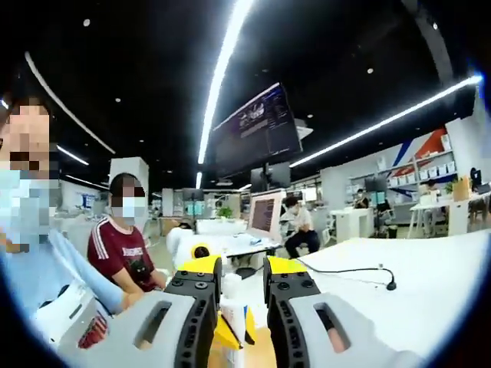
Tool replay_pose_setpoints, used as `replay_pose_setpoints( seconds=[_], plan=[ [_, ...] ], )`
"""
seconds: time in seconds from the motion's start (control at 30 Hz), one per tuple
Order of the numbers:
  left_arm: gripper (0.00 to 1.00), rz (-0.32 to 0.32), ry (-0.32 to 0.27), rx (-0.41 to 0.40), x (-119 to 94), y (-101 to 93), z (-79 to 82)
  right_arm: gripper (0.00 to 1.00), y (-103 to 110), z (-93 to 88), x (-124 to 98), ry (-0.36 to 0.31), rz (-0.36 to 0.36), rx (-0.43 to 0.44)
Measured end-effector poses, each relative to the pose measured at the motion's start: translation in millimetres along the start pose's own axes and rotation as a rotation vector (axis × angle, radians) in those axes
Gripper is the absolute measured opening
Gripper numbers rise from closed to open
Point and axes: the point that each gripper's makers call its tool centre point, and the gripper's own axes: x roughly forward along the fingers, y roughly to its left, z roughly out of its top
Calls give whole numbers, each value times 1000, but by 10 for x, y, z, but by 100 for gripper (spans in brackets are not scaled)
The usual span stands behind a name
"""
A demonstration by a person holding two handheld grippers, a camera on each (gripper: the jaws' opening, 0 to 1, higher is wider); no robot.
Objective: Pick up the toothpaste unscrew the cap squeeze it onto the small board screw the cap back on and return it to the table
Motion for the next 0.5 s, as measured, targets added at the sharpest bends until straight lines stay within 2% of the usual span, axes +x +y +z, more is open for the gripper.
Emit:
replay_pose_setpoints(
  seconds=[0.03,0.17,0.27,0.37,0.5],
  plan=[
    [6,-34,-19,15,-3,-25,25,22,48,-32,16,10,51,27],
    [6,-113,-32,23,-25,-107,50,21,98,-120,47,31,174,116],
    [6,-141,-30,21,-17,-170,48,19,83,-174,90,37,204,143],
    [6,-161,-7,23,4,-217,9,14,212,-212,128,24,294,196],
    [6,-170,8,16,7,-252,-25,11,216,-221,120,16,301,213]
  ],
)
